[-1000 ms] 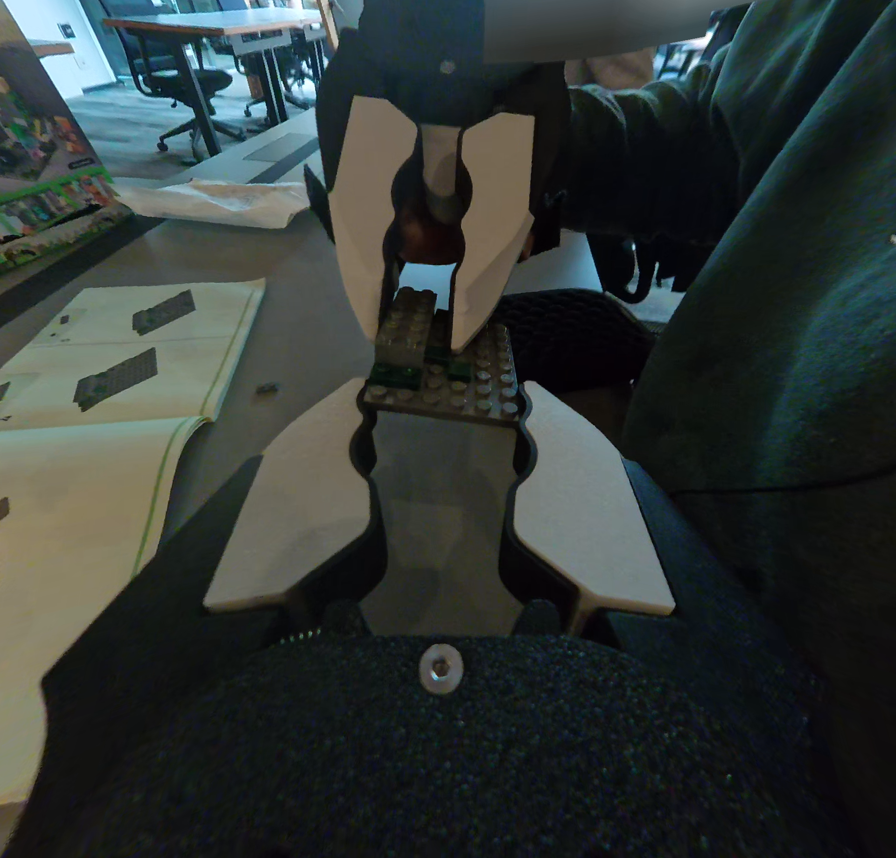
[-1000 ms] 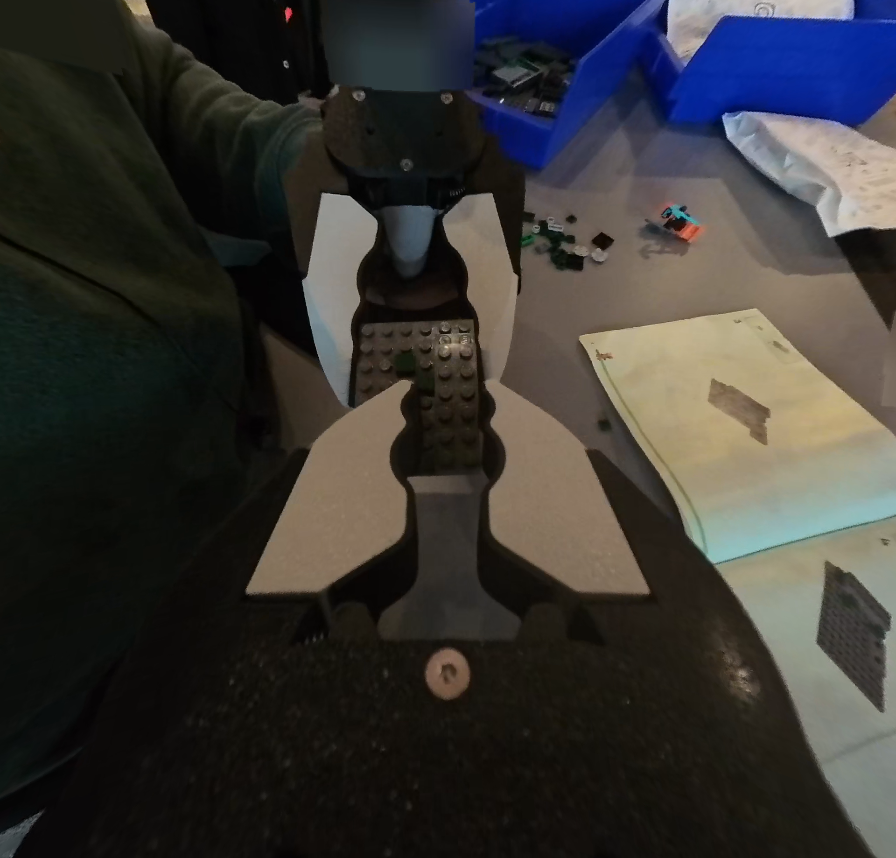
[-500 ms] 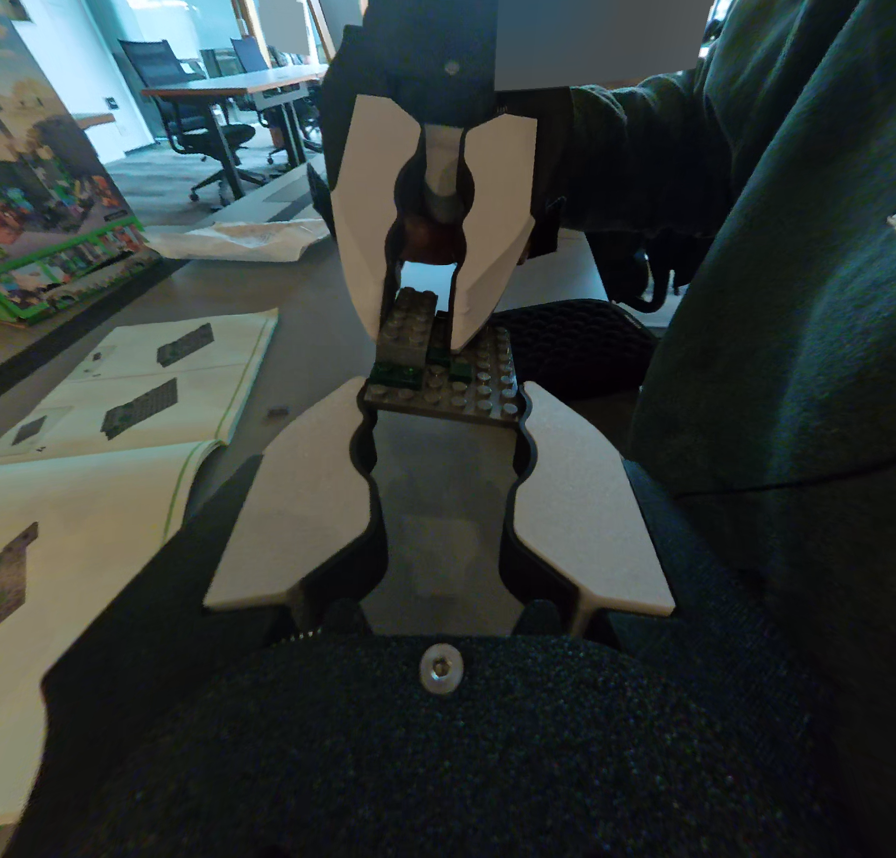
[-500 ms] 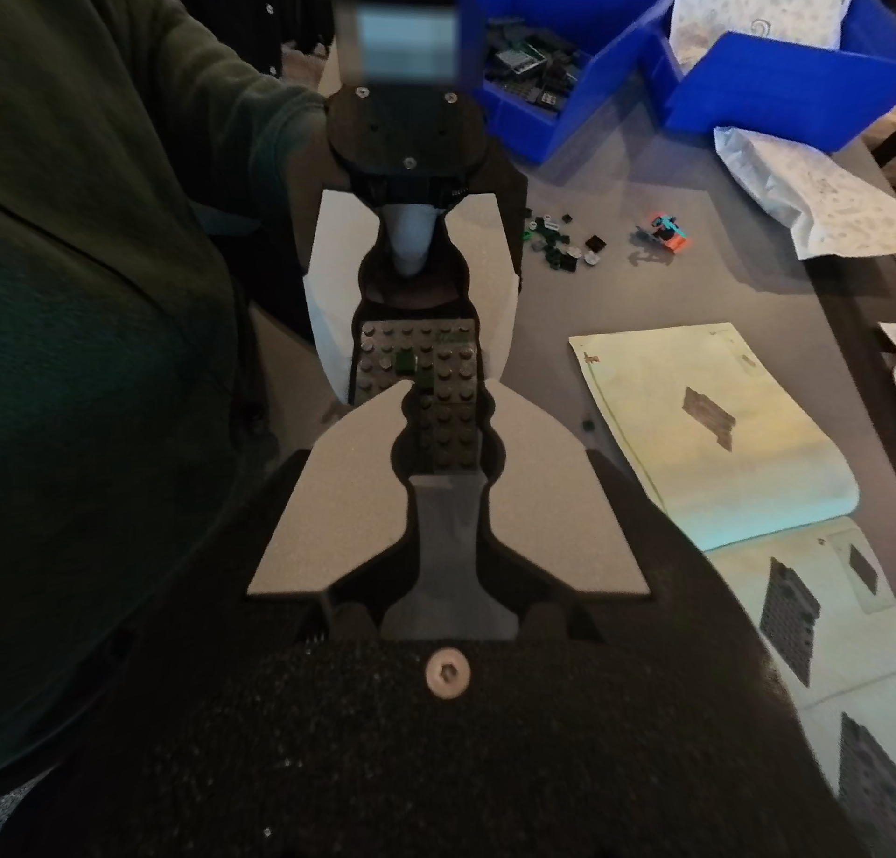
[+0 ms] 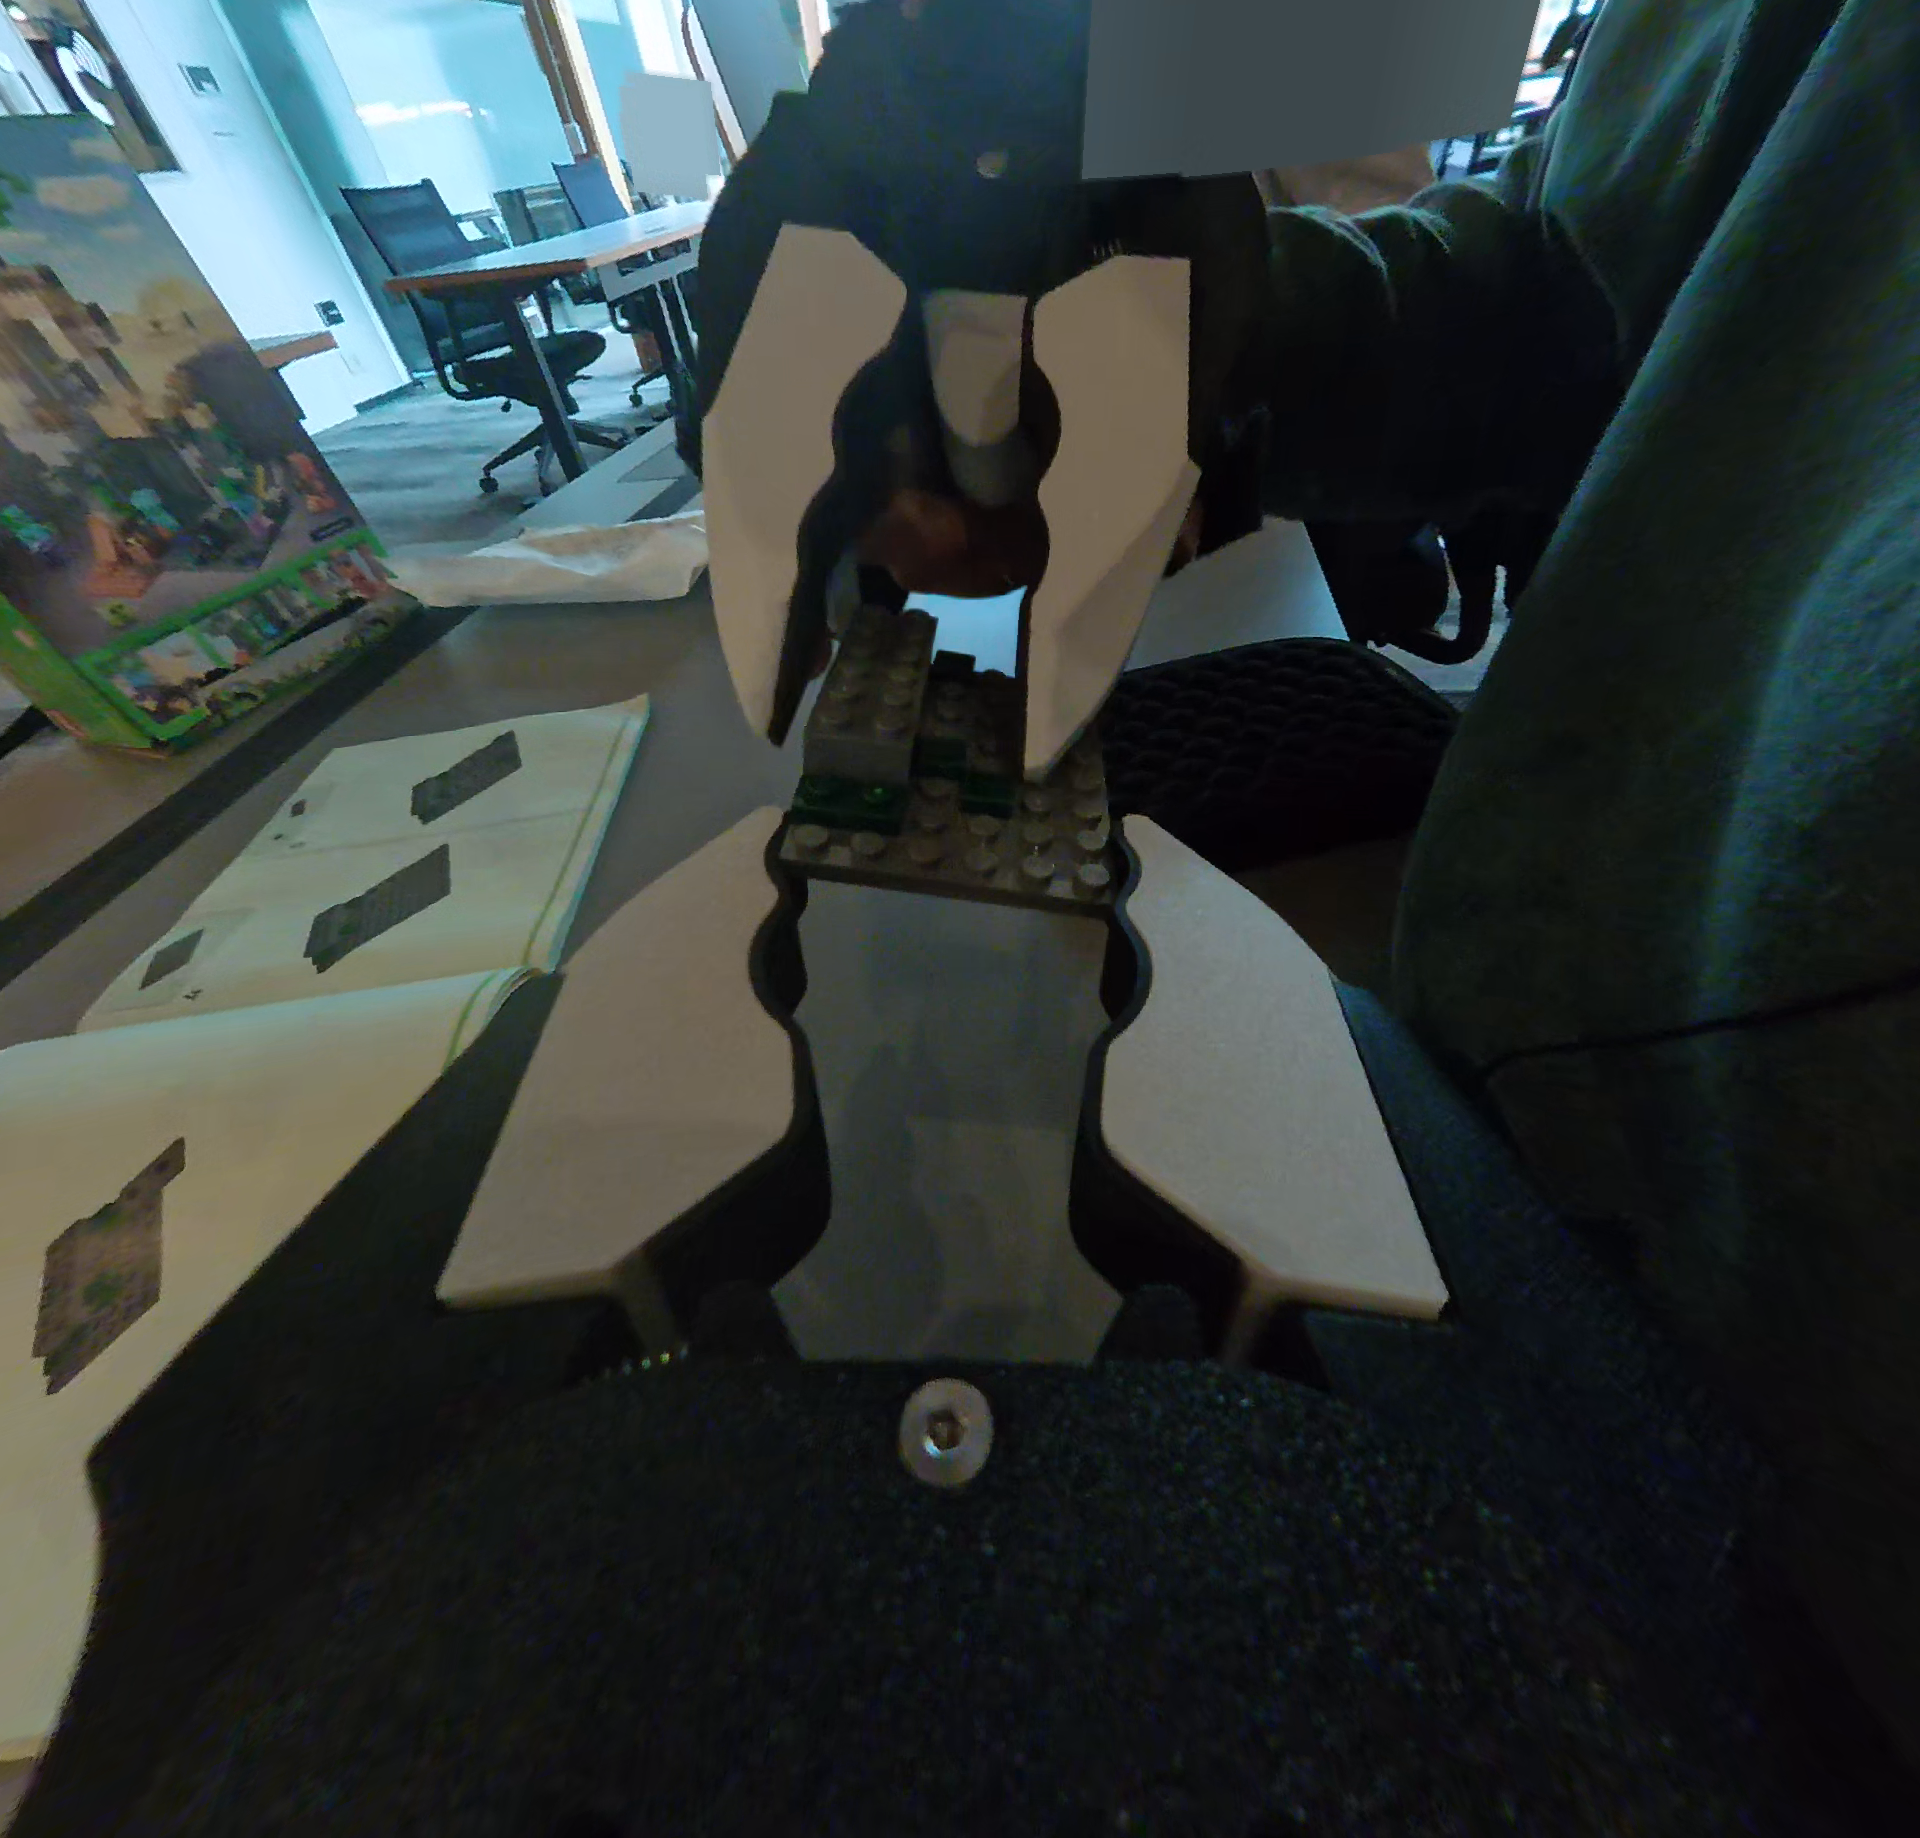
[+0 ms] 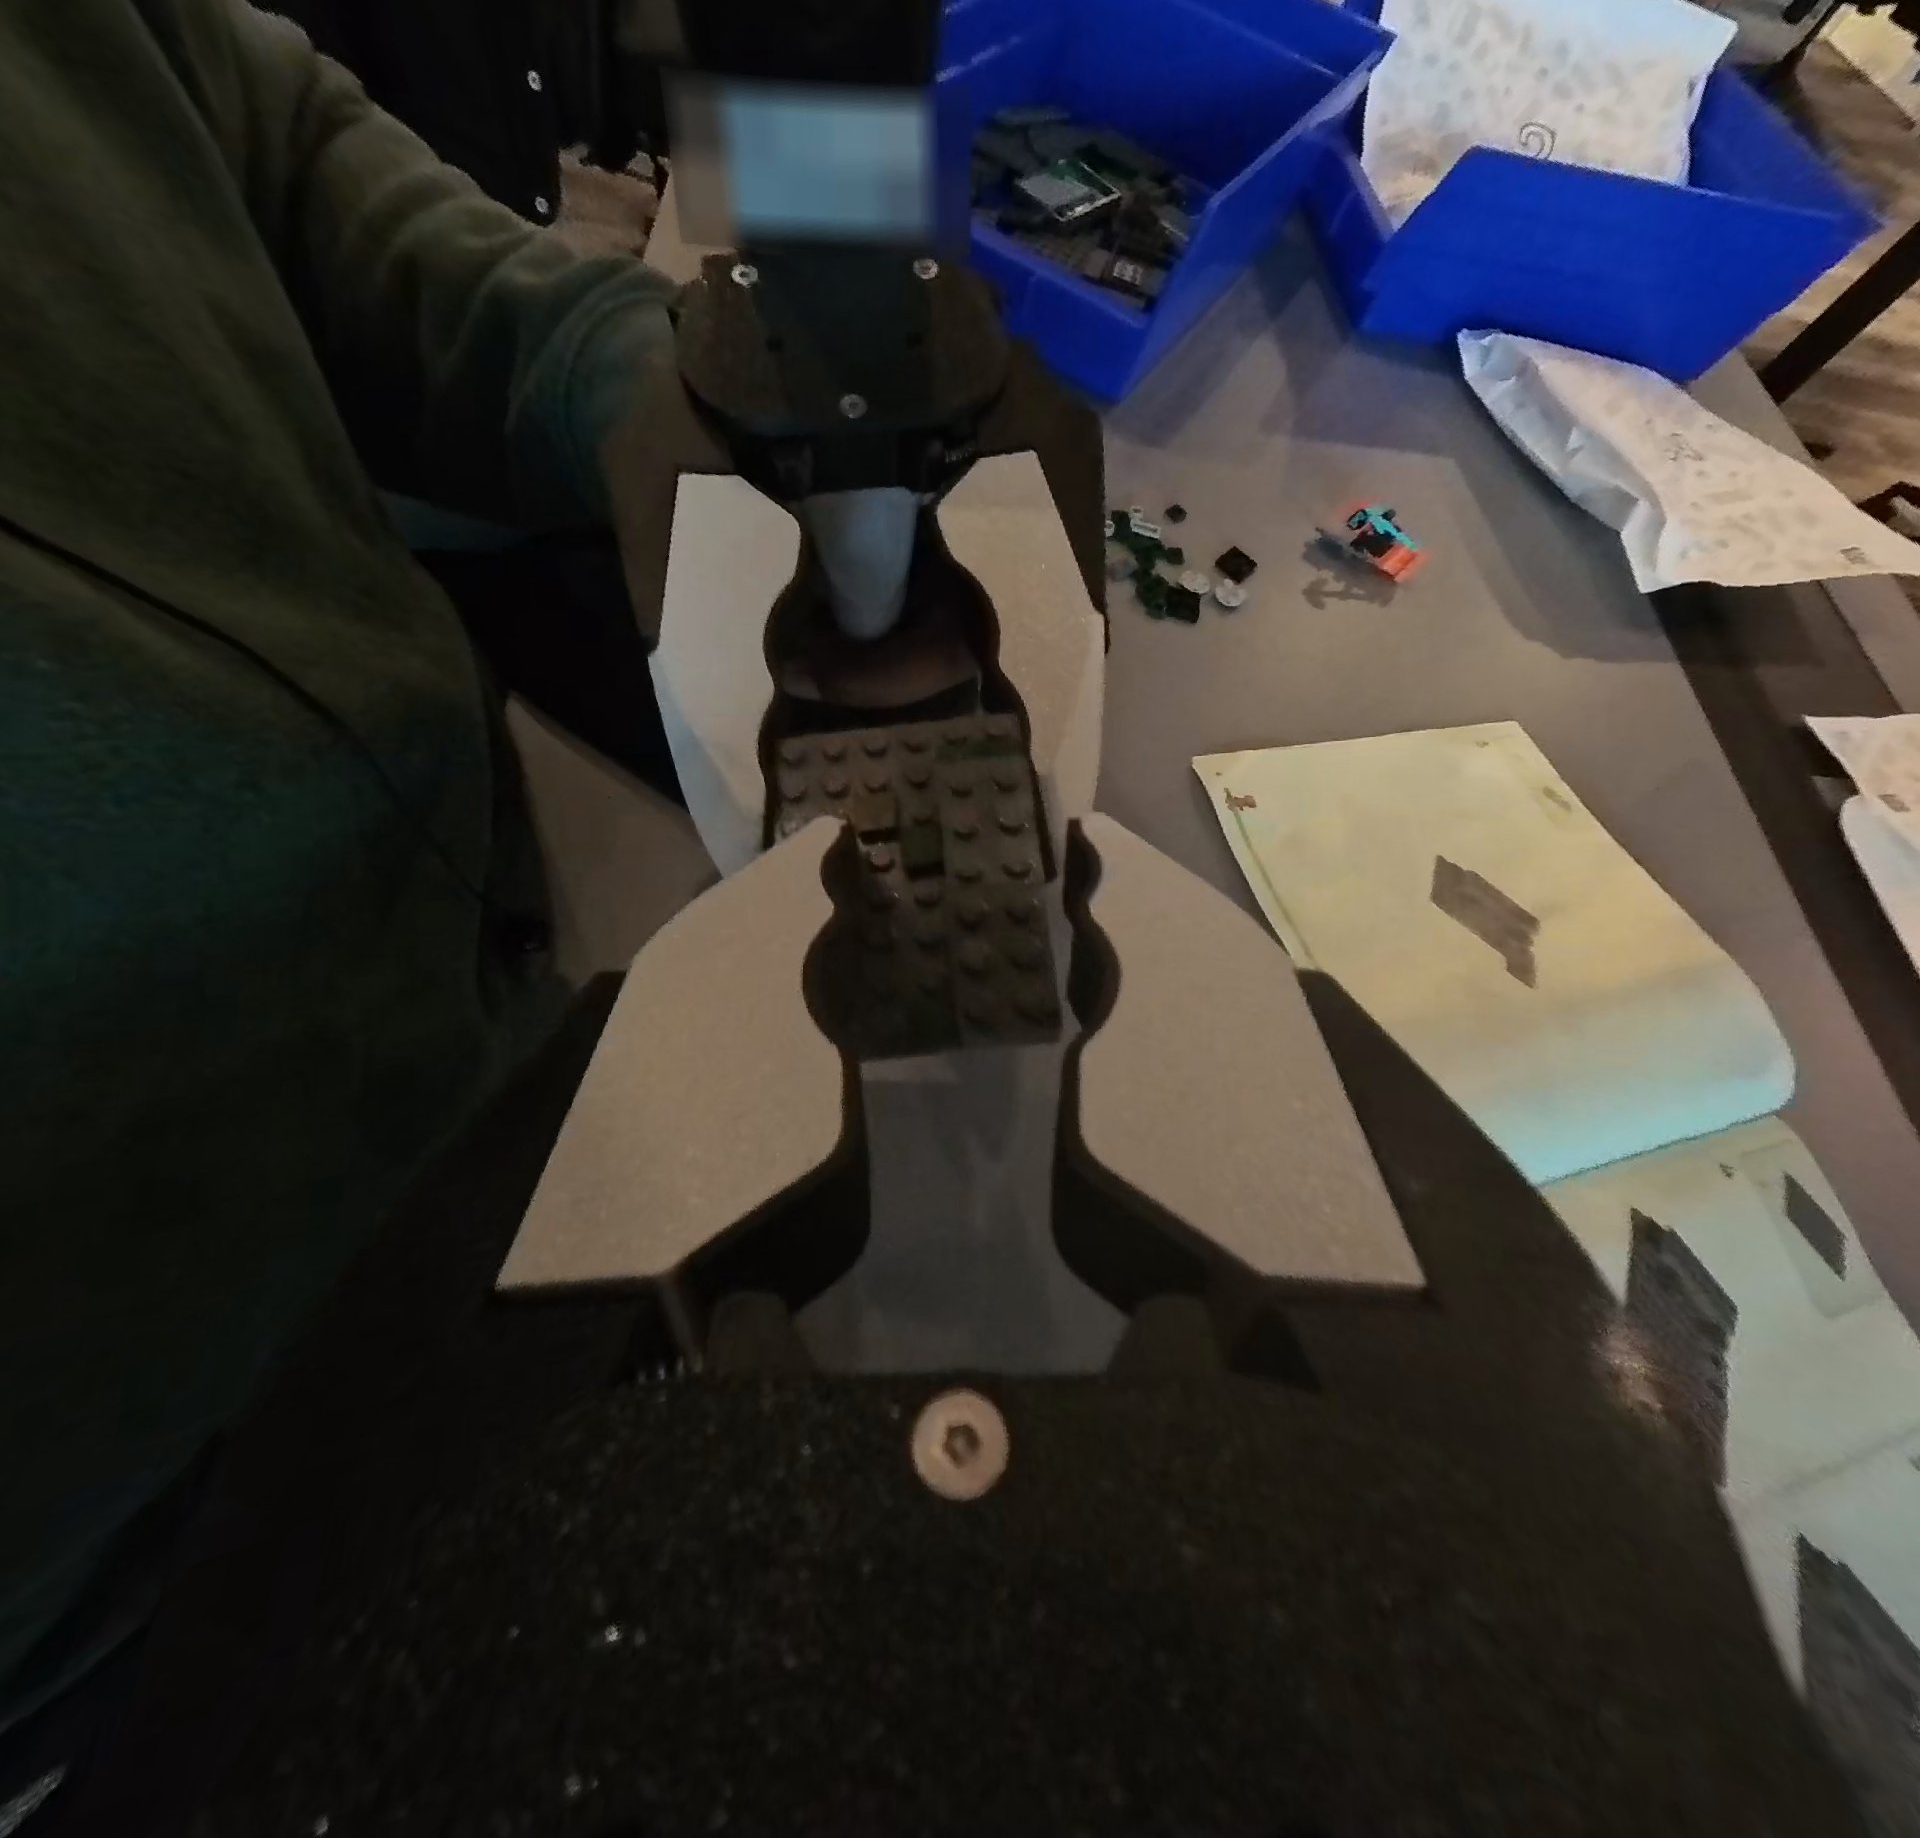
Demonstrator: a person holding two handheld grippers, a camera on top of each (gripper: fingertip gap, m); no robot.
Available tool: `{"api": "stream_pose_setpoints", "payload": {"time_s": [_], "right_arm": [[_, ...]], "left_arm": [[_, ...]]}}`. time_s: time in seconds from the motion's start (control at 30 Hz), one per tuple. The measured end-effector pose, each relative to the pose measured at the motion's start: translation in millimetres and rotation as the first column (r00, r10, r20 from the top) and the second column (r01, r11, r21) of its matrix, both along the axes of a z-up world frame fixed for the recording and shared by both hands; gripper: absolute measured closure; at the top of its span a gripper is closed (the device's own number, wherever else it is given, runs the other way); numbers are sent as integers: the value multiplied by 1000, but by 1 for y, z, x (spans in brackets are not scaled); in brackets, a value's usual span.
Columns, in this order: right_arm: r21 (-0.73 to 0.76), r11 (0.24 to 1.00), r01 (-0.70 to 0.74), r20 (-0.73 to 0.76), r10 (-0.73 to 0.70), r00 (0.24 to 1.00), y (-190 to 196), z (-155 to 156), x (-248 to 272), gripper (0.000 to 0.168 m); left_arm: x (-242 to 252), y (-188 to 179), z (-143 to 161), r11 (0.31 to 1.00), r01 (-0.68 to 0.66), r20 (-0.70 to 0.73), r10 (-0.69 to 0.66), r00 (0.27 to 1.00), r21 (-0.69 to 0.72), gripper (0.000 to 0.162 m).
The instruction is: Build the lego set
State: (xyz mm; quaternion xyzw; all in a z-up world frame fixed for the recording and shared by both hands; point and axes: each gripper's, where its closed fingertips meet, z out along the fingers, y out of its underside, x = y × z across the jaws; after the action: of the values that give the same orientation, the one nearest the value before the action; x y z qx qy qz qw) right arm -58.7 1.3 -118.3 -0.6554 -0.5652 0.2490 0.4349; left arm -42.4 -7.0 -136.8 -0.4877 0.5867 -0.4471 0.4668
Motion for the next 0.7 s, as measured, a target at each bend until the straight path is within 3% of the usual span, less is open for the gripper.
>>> {"api": "stream_pose_setpoints", "payload": {"time_s": [0.7], "right_arm": [[24, 999, 32, -44, -31, 999, -1, 10, 1, 140]], "left_arm": [[-2, -4, 9, 997, -15, 67, 10, 998, 74, 107]]}}
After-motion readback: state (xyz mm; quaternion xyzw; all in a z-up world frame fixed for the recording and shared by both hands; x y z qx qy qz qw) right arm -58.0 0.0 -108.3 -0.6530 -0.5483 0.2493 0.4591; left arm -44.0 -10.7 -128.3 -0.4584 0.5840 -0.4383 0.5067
